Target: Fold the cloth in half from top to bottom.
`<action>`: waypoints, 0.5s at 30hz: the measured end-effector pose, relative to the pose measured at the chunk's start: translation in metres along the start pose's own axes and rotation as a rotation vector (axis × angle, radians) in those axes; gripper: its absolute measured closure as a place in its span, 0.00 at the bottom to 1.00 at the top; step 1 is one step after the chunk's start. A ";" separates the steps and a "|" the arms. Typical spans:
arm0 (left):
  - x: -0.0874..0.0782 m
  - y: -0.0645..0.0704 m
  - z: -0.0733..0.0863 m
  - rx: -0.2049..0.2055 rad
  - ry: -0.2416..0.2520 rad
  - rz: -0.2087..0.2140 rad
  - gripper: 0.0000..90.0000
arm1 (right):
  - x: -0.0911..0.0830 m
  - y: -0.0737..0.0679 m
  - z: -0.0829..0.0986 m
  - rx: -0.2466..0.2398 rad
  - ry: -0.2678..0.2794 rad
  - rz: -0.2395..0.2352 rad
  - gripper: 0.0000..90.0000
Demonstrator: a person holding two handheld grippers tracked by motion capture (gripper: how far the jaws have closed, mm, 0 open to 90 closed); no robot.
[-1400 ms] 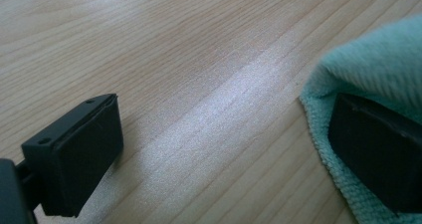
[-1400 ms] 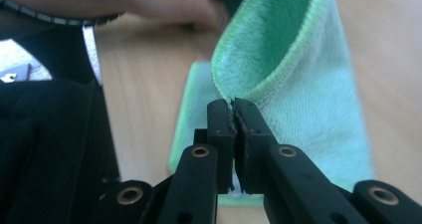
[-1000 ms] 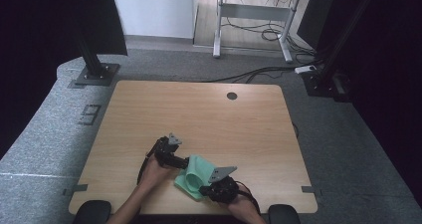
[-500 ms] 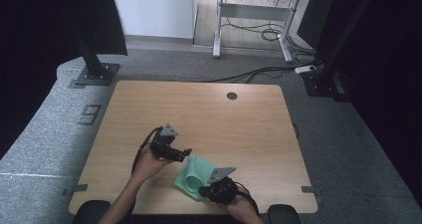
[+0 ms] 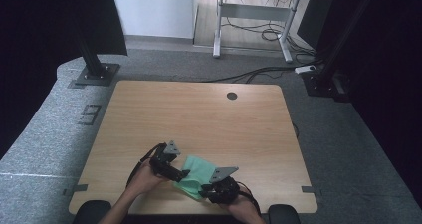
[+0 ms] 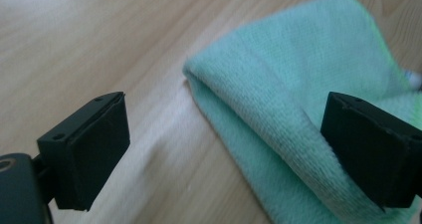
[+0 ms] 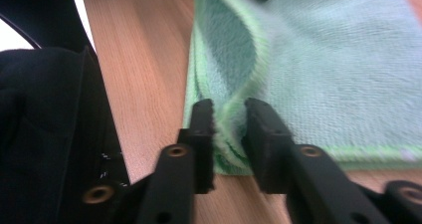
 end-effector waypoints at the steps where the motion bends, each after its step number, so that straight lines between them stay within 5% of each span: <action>1: 0.000 0.001 0.002 0.001 -0.003 -0.002 0.06 | -0.003 0.001 -0.001 0.005 0.009 0.001 0.72; 8: -0.006 0.006 0.012 0.012 -0.001 -0.006 0.06 | -0.026 0.018 -0.008 0.083 0.074 0.029 0.55; 12: -0.006 0.005 0.022 0.017 -0.016 -0.020 0.06 | -0.024 0.030 -0.018 0.116 0.101 0.090 0.41; 15: -0.005 0.004 0.028 0.004 -0.019 -0.022 0.06 | -0.012 0.032 -0.019 0.141 0.071 0.137 0.33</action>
Point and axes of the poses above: each handheld gripper's, and its own axes: x roughly forward along the jaws, z roughly out of its underside, y roughly to its right, the point moved 9 cm from there along x, roughly forward along the jaws, and after that the axes turned 5 degrees about x, right-handed, at the moved point
